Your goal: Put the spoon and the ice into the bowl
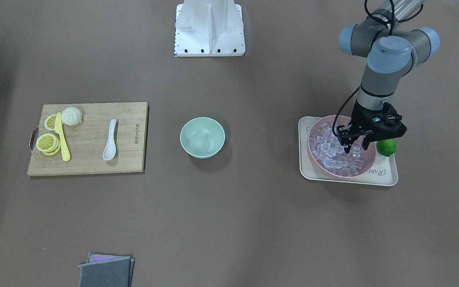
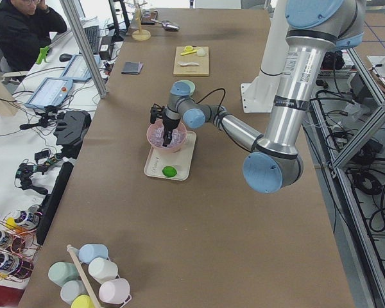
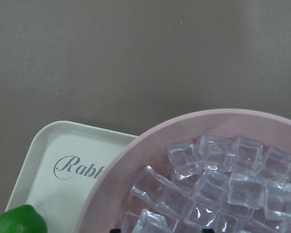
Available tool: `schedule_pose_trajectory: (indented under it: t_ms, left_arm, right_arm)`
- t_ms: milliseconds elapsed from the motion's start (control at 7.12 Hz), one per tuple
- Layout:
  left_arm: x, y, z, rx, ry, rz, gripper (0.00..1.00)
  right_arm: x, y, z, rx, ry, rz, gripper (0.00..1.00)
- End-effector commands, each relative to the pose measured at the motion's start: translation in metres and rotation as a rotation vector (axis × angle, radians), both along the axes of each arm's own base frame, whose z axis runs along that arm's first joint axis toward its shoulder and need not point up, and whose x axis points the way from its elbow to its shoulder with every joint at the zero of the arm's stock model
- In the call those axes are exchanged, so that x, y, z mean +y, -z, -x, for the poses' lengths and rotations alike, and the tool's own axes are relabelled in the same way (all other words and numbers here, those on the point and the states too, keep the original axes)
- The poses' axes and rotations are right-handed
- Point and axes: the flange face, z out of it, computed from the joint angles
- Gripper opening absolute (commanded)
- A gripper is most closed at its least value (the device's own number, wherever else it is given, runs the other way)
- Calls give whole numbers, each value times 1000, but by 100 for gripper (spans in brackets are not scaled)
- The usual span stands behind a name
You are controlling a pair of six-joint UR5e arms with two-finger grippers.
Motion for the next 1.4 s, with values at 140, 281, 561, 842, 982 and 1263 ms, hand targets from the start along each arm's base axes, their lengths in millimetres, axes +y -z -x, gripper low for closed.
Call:
schedule_pose_trajectory:
  t_ms: [140,281,561,842,982,1263]
  left_arm:
    - [1,-3,-2,-4,-4,3,56]
    - [1,-3,-2,-5,-4,4,54]
    - [3,-5,-1,-6,-6,5,14]
    - [3,13,6,8,-32,-40,0]
    - [7,35,18,-4,-45,-54,0]
    - [10,90,27,33,-37,-94,0]
  right_arm:
    - [0,1,0,-2,-2,0,100]
    - [0,2,0,-2,-2,-1,100]
    - [0,5,1,-11,-11,4,100]
    - [-4,18,5,-20,-10,-9,100]
    - [-6,39,24,-16,-24,15,100]
    - [-24,79,82,3,47,-25,100]
